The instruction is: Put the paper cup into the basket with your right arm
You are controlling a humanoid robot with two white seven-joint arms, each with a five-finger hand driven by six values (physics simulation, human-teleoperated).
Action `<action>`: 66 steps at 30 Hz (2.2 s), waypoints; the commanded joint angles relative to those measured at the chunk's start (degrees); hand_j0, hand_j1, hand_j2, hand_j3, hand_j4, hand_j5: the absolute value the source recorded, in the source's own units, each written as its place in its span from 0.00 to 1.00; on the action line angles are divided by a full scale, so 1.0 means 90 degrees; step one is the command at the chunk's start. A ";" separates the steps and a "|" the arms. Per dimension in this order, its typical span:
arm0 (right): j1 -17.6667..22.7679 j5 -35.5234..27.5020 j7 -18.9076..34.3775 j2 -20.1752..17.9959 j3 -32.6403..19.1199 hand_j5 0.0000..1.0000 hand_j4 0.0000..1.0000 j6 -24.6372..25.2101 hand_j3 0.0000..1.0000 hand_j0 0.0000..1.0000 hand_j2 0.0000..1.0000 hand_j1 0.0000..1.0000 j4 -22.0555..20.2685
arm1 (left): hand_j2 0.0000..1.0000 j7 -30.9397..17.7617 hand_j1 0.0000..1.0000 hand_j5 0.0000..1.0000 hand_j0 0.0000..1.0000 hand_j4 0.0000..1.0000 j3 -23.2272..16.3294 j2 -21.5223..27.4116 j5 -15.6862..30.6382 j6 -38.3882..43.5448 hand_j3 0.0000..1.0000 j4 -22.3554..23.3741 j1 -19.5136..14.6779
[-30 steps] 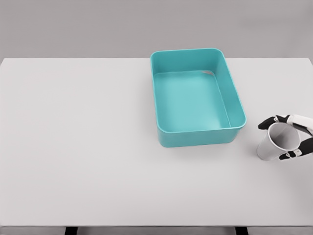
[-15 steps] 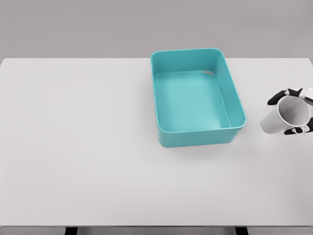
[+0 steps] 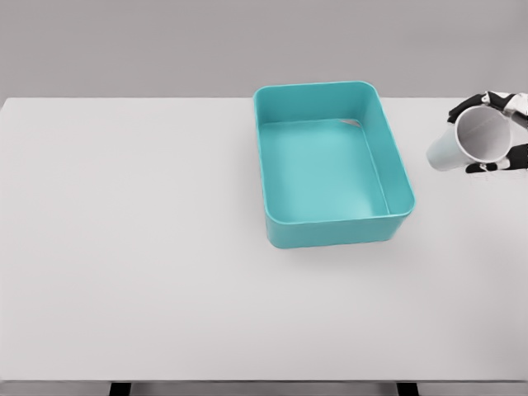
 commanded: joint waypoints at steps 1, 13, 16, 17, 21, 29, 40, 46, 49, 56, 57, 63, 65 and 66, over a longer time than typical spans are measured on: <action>-0.0010 0.0183 -0.0005 0.0335 -0.0182 0.61 0.61 0.0014 0.61 0.61 0.61 0.61 0.0063 | 1.00 -0.0001 1.00 1.00 1.00 1.00 0.0000 0.0000 0.0001 0.0000 1.00 0.0000 0.0000; -0.0488 0.1394 -0.0005 0.1897 -0.0407 0.61 0.61 0.0280 0.61 0.61 0.61 0.61 0.0063 | 1.00 -0.0001 1.00 1.00 1.00 1.00 0.0000 0.0000 0.0001 0.0000 1.00 0.0000 0.0000; -0.0576 0.1920 -0.0005 0.2385 -0.0543 0.61 0.61 0.0378 0.61 0.61 0.61 0.61 0.0219 | 1.00 -0.0001 1.00 1.00 1.00 1.00 0.0000 0.0000 0.0001 0.0000 1.00 0.0000 -0.0010; -0.0644 0.2194 -0.0005 0.2581 -0.0583 0.61 0.61 0.0378 0.61 0.61 0.61 0.61 0.0355 | 1.00 -0.0001 1.00 1.00 1.00 1.00 0.0000 0.0000 0.0001 0.0000 1.00 0.0000 0.0000; -0.0811 0.2956 -0.0005 0.3011 -0.0573 0.61 0.61 0.0387 0.61 0.61 0.61 0.61 0.0610 | 1.00 -0.0001 1.00 1.00 1.00 1.00 0.0000 0.0000 0.0001 0.0000 1.00 0.0000 0.0000; -0.1123 0.5418 -0.0005 0.3538 -0.0563 0.61 0.61 0.0876 0.61 0.61 0.61 0.61 0.0473 | 1.00 -0.0001 1.00 1.00 1.00 1.00 0.0000 0.0000 0.0001 0.0000 1.00 0.0000 0.0000; -0.1123 0.7370 -0.0005 0.3714 -0.0095 0.61 0.61 0.1764 0.61 0.61 0.61 0.61 -0.0562 | 1.00 -0.0001 1.00 1.00 1.00 1.00 0.0000 0.0000 0.0001 0.0000 1.00 0.0000 0.0000; -0.1123 0.8348 -0.0005 0.3929 0.0462 0.62 0.62 0.2165 0.62 0.62 0.62 0.62 -0.0601 | 1.00 -0.0001 1.00 1.00 1.00 1.00 0.0000 0.0000 0.0001 0.0000 1.00 0.0000 -0.0010; -0.1055 0.8036 -0.0005 0.3851 -0.0211 1.00 1.00 0.2175 1.00 1.00 1.00 1.00 -0.1519 | 1.00 -0.0001 1.00 1.00 1.00 1.00 0.0000 0.0000 0.0001 0.0000 1.00 0.0000 0.0000; -0.1006 0.7518 -0.0005 0.3656 -0.0807 1.00 1.00 0.2165 1.00 1.00 1.00 1.00 -0.1636 | 1.00 -0.0001 1.00 1.00 1.00 1.00 0.0000 0.0000 0.0001 0.0000 1.00 0.0000 -0.0010; -0.0967 0.6837 -0.0005 0.3520 -0.1284 1.00 1.00 0.2136 1.00 1.00 1.00 1.00 -0.1568 | 1.00 -0.0001 1.00 1.00 1.00 1.00 0.0000 0.0000 0.0001 0.0000 1.00 0.0000 0.0000; -0.0362 0.3377 -0.0005 0.2504 -0.2233 1.00 1.00 0.2135 1.00 1.00 1.00 1.00 -0.1275 | 1.00 -0.0001 1.00 1.00 1.00 1.00 0.0000 0.0000 0.0001 0.0000 1.00 0.0000 0.0000; 0.0029 0.3426 -0.0005 0.2445 -0.2243 1.00 1.00 0.2067 1.00 1.00 1.00 1.00 -0.1031 | 1.00 -0.0001 1.00 1.00 1.00 1.00 0.0000 0.0000 0.0001 0.0000 1.00 0.0000 0.0000; 0.0205 0.3435 -0.0005 0.2435 -0.2291 1.00 1.00 0.2057 1.00 1.00 1.00 1.00 -0.0982 | 1.00 -0.0001 1.00 1.00 1.00 1.00 0.0000 0.0000 0.0001 0.0000 1.00 0.0000 0.0000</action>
